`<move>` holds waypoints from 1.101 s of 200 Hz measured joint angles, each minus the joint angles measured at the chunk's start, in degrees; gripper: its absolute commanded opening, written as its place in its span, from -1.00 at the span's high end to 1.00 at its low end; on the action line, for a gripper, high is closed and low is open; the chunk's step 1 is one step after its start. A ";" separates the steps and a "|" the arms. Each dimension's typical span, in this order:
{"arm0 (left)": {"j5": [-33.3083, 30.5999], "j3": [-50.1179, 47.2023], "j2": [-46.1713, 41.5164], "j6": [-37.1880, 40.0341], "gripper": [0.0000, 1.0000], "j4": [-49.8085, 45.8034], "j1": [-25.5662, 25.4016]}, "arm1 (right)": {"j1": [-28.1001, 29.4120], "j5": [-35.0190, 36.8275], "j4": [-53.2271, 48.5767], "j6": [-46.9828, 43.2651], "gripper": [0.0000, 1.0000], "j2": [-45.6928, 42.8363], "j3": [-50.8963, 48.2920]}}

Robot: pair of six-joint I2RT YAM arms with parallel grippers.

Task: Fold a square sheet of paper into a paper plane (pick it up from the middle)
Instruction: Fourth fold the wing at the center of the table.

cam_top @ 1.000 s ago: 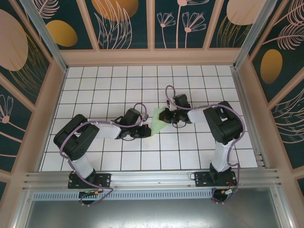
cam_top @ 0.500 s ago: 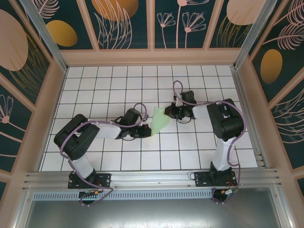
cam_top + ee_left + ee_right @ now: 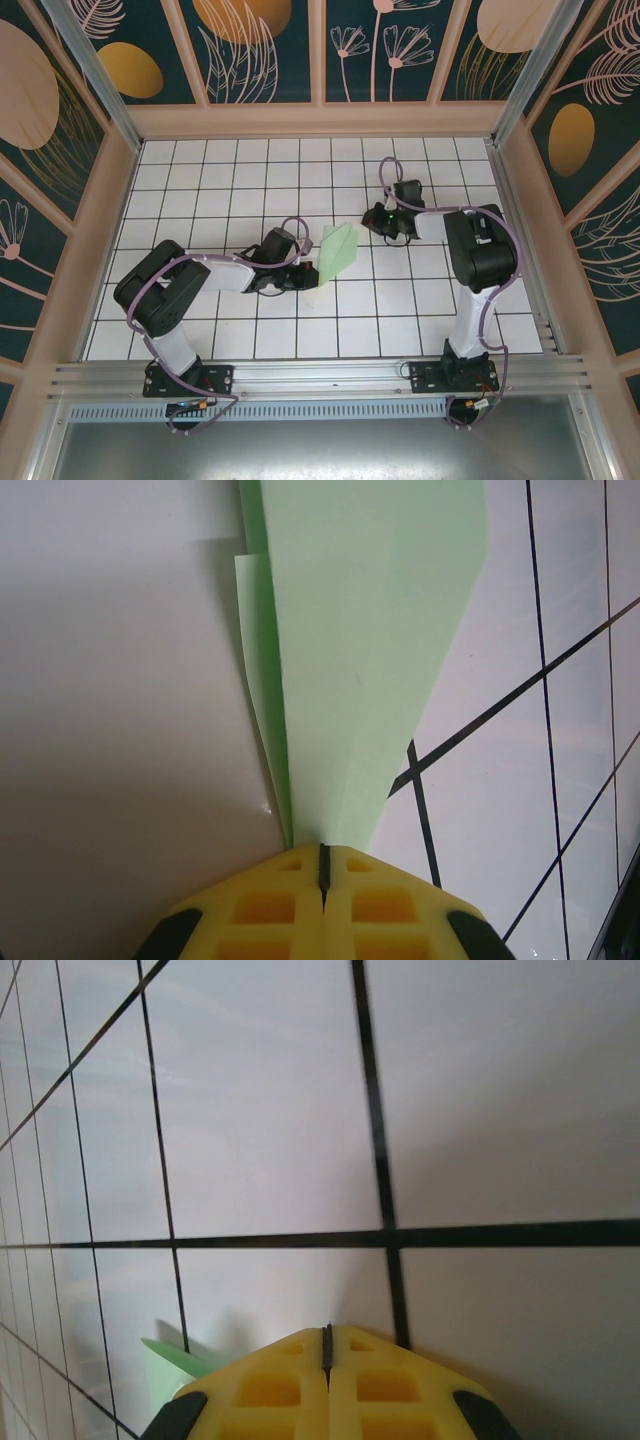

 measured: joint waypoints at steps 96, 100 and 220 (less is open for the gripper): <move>0.00 0.00 0.04 0.00 1.00 0.02 0.00 | 10.73 -3.32 4.17 -1.97 1.00 -6.60 -6.62; 0.00 0.00 0.04 0.00 1.00 0.02 0.00 | 10.97 -3.50 4.20 -1.97 1.00 -6.21 -6.43; 0.02 -0.63 -0.02 -0.02 1.00 1.20 0.02 | 4.39 -4.76 4.07 -1.51 1.00 0.81 -1.60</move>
